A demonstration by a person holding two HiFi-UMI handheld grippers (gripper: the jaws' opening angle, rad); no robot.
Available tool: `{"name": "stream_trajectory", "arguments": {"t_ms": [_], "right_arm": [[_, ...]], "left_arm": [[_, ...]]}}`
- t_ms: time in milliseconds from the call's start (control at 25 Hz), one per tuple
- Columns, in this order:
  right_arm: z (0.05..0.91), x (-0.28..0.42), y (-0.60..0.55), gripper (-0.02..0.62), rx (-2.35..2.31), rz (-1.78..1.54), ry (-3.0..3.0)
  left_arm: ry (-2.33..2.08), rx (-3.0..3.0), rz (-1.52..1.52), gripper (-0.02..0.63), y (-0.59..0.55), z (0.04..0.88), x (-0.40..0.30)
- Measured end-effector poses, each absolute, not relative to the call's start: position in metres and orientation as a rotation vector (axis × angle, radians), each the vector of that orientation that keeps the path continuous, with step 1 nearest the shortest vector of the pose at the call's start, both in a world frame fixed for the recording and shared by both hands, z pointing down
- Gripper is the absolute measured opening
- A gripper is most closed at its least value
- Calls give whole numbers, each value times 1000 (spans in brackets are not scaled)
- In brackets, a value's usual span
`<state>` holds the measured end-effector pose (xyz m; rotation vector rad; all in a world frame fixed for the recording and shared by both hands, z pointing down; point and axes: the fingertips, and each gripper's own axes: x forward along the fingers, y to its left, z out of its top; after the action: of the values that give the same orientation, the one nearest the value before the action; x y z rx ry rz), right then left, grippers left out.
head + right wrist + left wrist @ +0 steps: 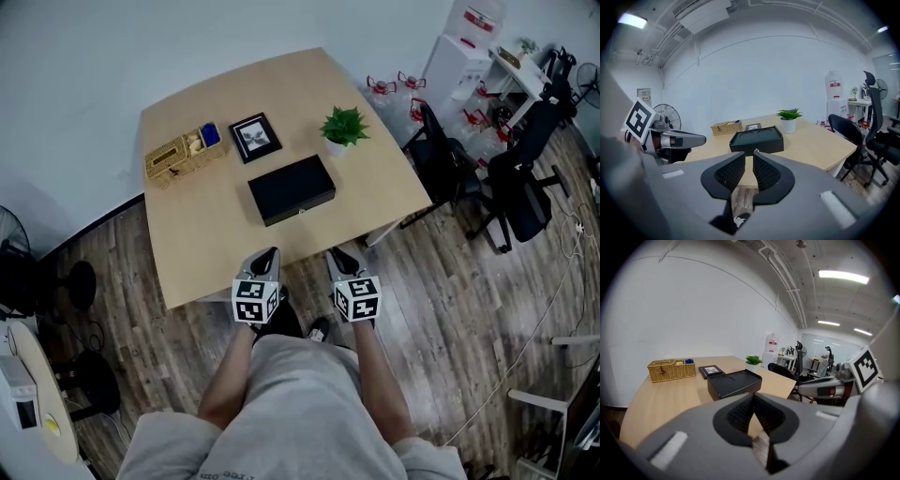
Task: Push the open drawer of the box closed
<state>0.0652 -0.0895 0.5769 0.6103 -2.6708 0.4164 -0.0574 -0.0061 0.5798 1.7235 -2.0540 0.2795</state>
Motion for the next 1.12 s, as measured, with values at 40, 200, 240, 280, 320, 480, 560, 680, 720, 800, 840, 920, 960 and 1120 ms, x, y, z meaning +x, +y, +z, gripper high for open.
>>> {"name": "stream_trajectory", "arguments": {"t_ms": [40, 200, 240, 280, 320, 480, 560, 680, 720, 800, 840, 920, 960, 1120], "right_arm": [[577, 65, -89, 53, 608, 417, -2671], [578, 66, -89, 20, 607, 425, -2670], [579, 66, -89, 12, 606, 428, -2672], [579, 65, -89, 5, 604, 432, -2674], [579, 65, -88, 3, 600, 436, -2677], [579, 60, -86, 2, 576, 433, -2679], [582, 57, -84, 2, 563, 431, -2670], [586, 55, -83, 2, 557, 436, -2654], [587, 55, -82, 2, 556, 435, -2649], [588, 53, -81, 2, 550, 429, -2638], [588, 53, -80, 2, 547, 424, -2634], [588, 52, -79, 2, 539, 413, -2629], [588, 51, -78, 2, 537, 407, -2629], [588, 53, -79, 2, 537, 396, -2626]], "left_arm": [[-2053, 1725, 281, 52, -6, 580, -57], [-2049, 1723, 289, 52, -5, 582, -57], [-2050, 1721, 292, 52, -4, 583, -57], [-2051, 1719, 295, 52, -4, 583, -57], [-2051, 1717, 300, 52, -3, 584, -57], [-2052, 1716, 306, 52, -2, 583, -59], [-2058, 1713, 302, 52, -1, 582, -61], [-2057, 1710, 303, 52, 0, 583, -62], [-2056, 1710, 303, 52, 0, 583, -62], [-2057, 1710, 301, 52, 0, 582, -63], [-2057, 1709, 298, 52, 0, 582, -64], [-2057, 1709, 291, 52, 0, 582, -65], [-2056, 1711, 288, 52, -1, 582, -66], [-2049, 1723, 283, 52, -4, 582, -63]]}}
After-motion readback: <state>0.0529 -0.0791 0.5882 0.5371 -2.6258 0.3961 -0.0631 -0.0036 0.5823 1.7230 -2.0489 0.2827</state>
